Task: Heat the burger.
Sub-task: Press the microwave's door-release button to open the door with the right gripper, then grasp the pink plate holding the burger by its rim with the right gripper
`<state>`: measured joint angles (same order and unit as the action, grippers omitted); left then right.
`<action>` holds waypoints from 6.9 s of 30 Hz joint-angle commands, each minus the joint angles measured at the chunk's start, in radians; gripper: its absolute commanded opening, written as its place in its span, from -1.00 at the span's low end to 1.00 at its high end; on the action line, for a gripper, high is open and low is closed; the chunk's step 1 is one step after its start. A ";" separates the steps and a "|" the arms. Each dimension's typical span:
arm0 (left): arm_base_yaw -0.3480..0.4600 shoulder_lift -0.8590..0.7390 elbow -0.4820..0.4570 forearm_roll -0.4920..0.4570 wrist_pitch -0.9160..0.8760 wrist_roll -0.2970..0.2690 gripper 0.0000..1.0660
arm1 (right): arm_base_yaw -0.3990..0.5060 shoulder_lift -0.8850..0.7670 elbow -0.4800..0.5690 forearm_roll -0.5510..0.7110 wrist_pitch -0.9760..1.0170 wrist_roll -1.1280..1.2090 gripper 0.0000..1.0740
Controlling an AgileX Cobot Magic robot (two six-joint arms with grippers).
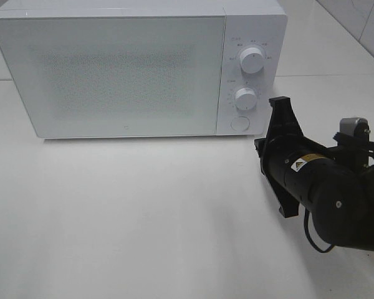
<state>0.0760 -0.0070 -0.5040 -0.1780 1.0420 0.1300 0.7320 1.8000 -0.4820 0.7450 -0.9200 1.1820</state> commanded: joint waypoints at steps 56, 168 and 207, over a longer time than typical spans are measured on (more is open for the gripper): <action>-0.005 -0.018 -0.001 0.001 -0.002 -0.004 0.87 | -0.208 0.300 -0.402 -0.188 0.127 0.127 -1.00; -0.005 -0.018 -0.001 0.004 -0.002 -0.004 0.87 | -0.160 0.006 -0.271 -0.249 0.696 -0.668 -0.97; -0.005 -0.018 -0.001 0.004 -0.002 -0.004 0.87 | -0.205 -0.482 -0.274 -0.928 1.727 -0.934 -0.68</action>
<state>0.0760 -0.0070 -0.5040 -0.1690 1.0420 0.1300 0.5580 1.3490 -0.7530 -0.1290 0.7640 0.2110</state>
